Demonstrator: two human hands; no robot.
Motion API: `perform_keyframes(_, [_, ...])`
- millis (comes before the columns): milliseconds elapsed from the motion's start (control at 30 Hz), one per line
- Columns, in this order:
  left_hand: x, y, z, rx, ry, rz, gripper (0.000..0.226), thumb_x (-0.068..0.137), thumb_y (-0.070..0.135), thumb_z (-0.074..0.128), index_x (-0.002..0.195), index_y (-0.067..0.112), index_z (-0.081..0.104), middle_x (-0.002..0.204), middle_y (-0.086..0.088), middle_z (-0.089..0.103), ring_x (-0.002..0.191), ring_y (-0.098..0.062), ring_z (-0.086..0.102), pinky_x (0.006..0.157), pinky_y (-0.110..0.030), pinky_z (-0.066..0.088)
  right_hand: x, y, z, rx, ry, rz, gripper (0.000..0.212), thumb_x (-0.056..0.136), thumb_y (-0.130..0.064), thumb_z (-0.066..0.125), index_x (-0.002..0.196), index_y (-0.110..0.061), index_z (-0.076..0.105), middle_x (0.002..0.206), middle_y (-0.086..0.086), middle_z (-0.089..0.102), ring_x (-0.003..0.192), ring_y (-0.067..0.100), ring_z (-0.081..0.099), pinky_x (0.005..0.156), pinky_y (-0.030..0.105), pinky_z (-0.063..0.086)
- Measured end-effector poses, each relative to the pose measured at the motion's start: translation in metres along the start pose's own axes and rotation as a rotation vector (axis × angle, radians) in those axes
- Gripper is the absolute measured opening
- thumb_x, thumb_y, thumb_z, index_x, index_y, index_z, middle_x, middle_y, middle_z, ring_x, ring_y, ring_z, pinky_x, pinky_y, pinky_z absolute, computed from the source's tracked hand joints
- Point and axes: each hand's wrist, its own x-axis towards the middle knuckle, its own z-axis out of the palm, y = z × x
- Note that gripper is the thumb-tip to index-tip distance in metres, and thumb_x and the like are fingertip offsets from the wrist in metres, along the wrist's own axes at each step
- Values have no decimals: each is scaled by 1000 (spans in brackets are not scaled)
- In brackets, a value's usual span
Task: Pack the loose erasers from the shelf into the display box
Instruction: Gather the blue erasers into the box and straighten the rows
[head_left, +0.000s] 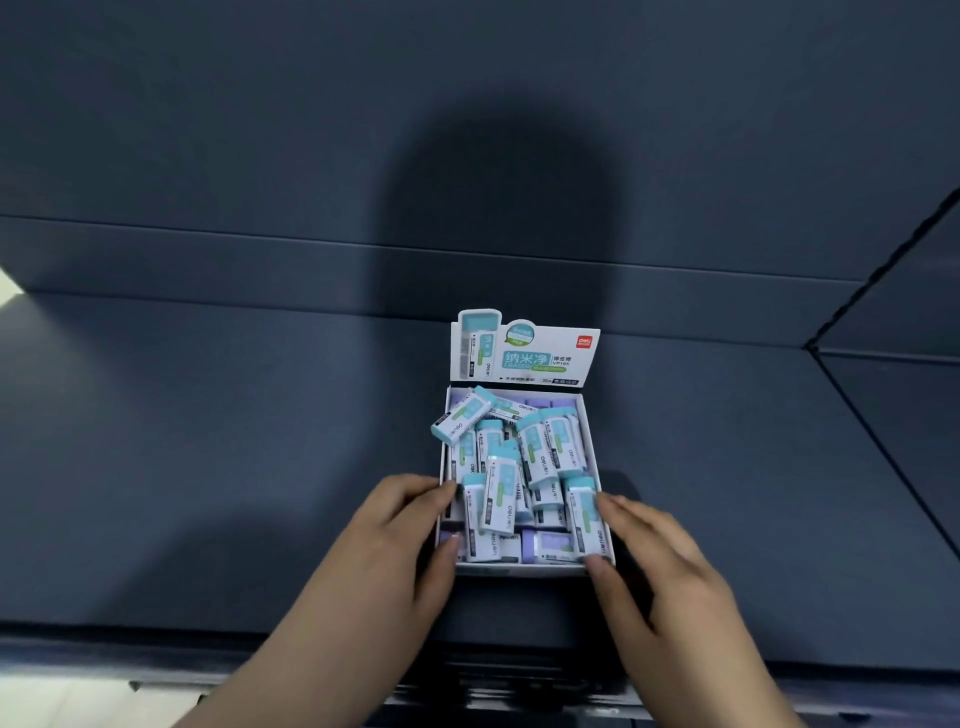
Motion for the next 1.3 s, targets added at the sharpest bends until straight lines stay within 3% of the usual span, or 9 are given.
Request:
perform_keyframes(200, [7,-8,-10,-16,-4,-9,39,81,46,52,111,25,64,102,26,46,94,20,43,83,9,21,-7,4,1,-30,45,-62,42,77,-32,51,119,-27,54,118,-13,56,112,-7,46,95,-6,19])
perform_keyframes(467, [63,3,-20,268,84,49,41,89,15,50,130,20,51,124,3,57,109,-22,53,89,-42,47,-5,9,-5,-26,62,-110,42,75,-39,47,116,-33,54,113,-17,48,110,-29,32,92,-8,21])
perform_keyframes(633, [73,10,-8,151,34,-68,29,93,20,47,119,13,58,110,1,52,101,-18,52,74,-11,37,5,4,-14,-48,60,-111,43,77,-41,46,118,-31,51,113,-17,48,105,-16,43,93,-6,22])
perform_keyframes(733, [67,14,-10,193,42,-36,29,91,20,51,118,14,60,114,2,50,96,-13,52,77,-19,43,20,-1,-20,-45,6,-93,44,79,-44,47,119,-30,56,114,-17,50,104,-8,47,91,-3,26])
perform_keyframes(867, [55,12,-15,139,126,-25,28,78,7,66,106,12,70,101,-3,61,74,-10,51,60,-10,32,55,-19,-30,-91,-63,-124,35,86,-30,56,119,-21,61,112,-17,49,110,2,48,92,1,27])
perform_keyframes(967, [49,6,-21,88,177,-46,26,66,0,76,89,11,75,82,-5,67,59,-4,48,55,-2,31,77,-44,-25,-188,-188,-210,31,88,-17,56,117,-24,63,115,-13,57,113,14,49,96,21,35])
perform_keyframes(1067, [46,3,-26,32,226,-100,23,74,3,71,94,14,74,82,0,69,61,2,47,70,6,31,81,-64,-8,-346,-341,-397,37,83,-20,45,114,-29,63,119,-12,61,113,19,51,88,36,37])
perform_keyframes(1133, [45,2,-30,-5,284,-180,24,80,8,66,101,17,72,86,7,67,67,3,48,69,12,25,78,-66,1,-450,-417,-391,40,85,-26,34,114,-30,61,121,-15,58,116,16,46,86,35,30])
perform_keyframes(1300, [41,1,-35,-60,336,-265,23,86,15,60,106,21,70,86,13,66,64,10,50,63,11,27,69,-58,4,-526,-301,-316,39,74,-29,33,85,-32,70,89,-20,67,85,12,63,66,28,35])
